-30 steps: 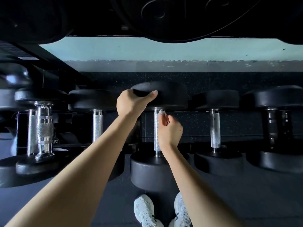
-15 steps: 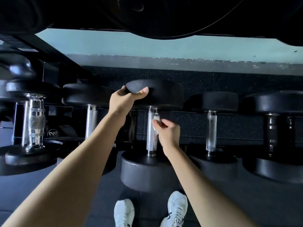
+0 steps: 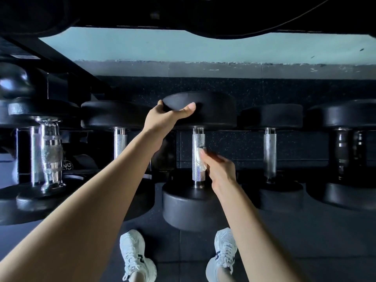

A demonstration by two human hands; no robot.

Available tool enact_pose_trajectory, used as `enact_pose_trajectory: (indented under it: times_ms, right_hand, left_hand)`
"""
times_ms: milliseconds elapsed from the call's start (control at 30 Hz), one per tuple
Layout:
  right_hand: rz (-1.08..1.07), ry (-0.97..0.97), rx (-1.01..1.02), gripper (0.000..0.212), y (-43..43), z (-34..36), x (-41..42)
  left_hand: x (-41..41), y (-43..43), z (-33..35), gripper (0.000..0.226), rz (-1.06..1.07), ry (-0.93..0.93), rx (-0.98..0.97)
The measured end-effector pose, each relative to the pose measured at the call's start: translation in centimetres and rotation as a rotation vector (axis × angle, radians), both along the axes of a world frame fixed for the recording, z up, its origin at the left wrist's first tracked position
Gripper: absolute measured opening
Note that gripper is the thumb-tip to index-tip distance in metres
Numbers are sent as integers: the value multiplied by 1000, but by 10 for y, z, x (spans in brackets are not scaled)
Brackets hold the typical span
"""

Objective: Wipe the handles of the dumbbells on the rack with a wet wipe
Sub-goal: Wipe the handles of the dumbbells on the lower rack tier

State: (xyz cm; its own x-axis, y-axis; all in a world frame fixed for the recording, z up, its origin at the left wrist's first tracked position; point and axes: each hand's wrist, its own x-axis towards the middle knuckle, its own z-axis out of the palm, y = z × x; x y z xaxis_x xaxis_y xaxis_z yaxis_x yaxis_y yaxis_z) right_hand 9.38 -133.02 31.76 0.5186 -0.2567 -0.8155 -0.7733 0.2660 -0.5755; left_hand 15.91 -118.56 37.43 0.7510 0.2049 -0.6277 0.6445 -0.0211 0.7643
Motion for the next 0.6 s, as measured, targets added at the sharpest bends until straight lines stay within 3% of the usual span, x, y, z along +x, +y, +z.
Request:
enact_pose_trajectory:
  times_ms: [100, 367, 467, 600]
  right_hand:
    - [19, -37, -70, 28, 3, 0, -3]
    - [120, -272, -562, 15, 41, -7, 9]
    - [115, -297, -653, 11, 53, -6, 28]
    - [45, -269, -631, 17, 59, -13, 36]
  left_hand:
    - [6, 7, 1, 54, -49, 49, -51]
    - [7, 10, -12, 76, -57, 19, -6]
    - [7, 10, -16, 87, -67, 5, 9]
    - [5, 9, -16, 81, -48, -1, -16]
